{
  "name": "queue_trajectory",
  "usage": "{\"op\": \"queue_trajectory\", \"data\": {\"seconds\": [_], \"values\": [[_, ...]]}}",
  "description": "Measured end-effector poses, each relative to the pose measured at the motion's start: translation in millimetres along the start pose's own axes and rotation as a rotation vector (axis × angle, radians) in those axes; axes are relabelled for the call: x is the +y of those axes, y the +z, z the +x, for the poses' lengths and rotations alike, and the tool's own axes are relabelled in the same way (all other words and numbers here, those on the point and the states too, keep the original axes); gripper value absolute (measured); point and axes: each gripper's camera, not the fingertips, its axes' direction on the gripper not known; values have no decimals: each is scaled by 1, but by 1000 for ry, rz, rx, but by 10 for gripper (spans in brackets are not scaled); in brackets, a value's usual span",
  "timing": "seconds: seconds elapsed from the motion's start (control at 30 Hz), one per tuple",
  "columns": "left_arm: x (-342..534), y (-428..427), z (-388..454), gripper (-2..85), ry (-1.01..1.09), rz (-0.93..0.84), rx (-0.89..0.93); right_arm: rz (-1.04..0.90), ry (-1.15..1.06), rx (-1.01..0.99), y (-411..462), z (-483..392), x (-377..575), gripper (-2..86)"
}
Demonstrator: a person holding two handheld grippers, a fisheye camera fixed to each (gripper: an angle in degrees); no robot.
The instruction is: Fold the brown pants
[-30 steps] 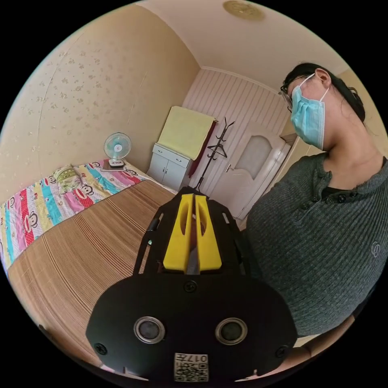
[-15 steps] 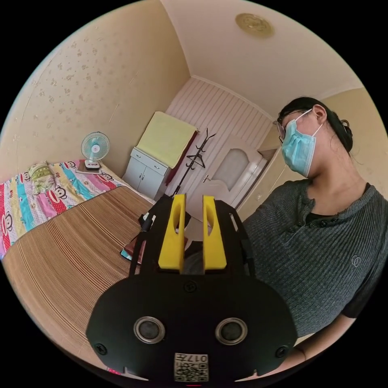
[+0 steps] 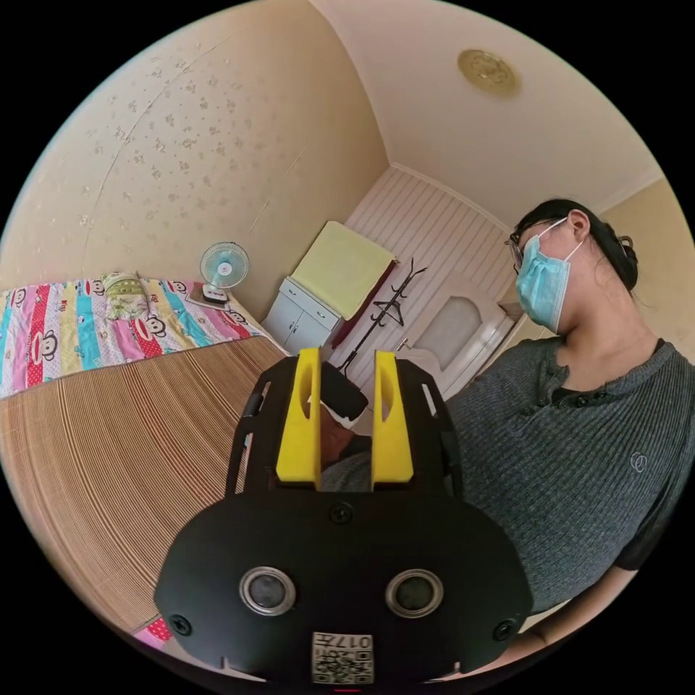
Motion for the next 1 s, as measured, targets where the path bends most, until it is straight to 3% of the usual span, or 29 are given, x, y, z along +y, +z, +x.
{"op": "queue_trajectory", "data": {"seconds": [0.2, 0.3, 0.4, 0.6, 0.77, 0.93, 0.97, 1.0], "values": [[-2, -8, -7, 112, 7, 9, 1, -6, -95, -252, 0, 12, 31, 41], [-6, -5, -11, 92, 21, 4, 63, -129, -237, -340, 21, -12, 40, 36], [-11, 7, -13, 5, 46, -46, 134, -328, -372, -373, 66, -50, 50, 32], [-18, 37, 3, -7, 145, -76, 163, -643, -763, -372, 161, -139, 124, 26], [-21, 69, 18, 11, 181, -157, 10, -762, -870, -692, 203, -170, 207, 18], [-28, 122, 31, 112, 192, -228, -136, -863, -964, -928, 234, -198, 289, 9], [-29, 129, 32, 113, 194, -232, -147, -881, -893, -1204, 239, -201, 305, 7], [-35, 143, 33, 117, 189, -245, -161, -867, -861, -1305, 242, -203, 313, 7]]}}
